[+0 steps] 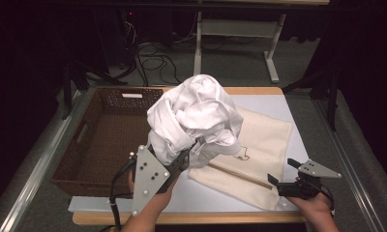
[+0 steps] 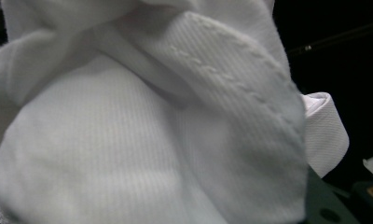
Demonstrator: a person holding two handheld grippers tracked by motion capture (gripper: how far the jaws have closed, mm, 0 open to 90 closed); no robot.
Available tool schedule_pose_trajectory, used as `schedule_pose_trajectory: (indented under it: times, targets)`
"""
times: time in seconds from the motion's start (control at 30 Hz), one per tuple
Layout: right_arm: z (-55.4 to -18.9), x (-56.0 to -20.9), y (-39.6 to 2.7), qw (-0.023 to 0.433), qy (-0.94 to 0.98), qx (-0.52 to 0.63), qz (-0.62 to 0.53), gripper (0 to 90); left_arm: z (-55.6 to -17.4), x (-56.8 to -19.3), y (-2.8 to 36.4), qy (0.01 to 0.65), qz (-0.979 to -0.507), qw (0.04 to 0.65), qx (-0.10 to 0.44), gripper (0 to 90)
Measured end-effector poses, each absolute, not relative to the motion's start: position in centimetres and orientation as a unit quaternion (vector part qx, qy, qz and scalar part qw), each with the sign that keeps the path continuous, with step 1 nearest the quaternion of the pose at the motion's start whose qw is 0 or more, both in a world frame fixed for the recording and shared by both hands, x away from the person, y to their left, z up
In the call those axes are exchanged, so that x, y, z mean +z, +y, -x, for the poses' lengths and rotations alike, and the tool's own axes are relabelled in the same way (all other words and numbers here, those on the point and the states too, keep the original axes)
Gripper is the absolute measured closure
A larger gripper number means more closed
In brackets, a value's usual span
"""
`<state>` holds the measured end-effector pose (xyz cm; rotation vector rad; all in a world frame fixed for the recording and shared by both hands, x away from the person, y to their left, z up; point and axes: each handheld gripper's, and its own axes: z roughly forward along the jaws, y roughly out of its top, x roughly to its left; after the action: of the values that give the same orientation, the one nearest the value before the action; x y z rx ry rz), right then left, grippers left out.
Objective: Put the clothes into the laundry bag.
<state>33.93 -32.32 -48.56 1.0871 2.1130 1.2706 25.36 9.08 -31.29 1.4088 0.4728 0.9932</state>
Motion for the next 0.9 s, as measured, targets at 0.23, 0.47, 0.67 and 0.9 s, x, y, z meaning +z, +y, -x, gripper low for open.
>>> schedule_pose_trajectory:
  times: [0.23,0.47,0.67,0.9]
  targets:
    - [-33.9,-48.7,-32.2,0.219,0.766,0.458,-0.394,1.0,-26.9,-37.7,7.3,0.237,-0.662,0.604,0.376,70.7]
    - [-34.0,-48.6,-31.5,0.211,0.771,0.459,-0.388,8.8,-28.4,-42.8,5.7,0.254,-0.709,0.568,0.333,70.6]
    - [-35.0,-47.9,-29.7,0.197,0.785,0.454,-0.373,26.3,-28.7,-45.5,5.1,0.261,-0.735,0.549,0.3,70.0]
    - [-36.2,-48.9,-27.3,0.184,0.822,0.409,-0.351,32.2,-28.1,-45.7,5.8,0.265,-0.734,0.549,0.299,69.5]
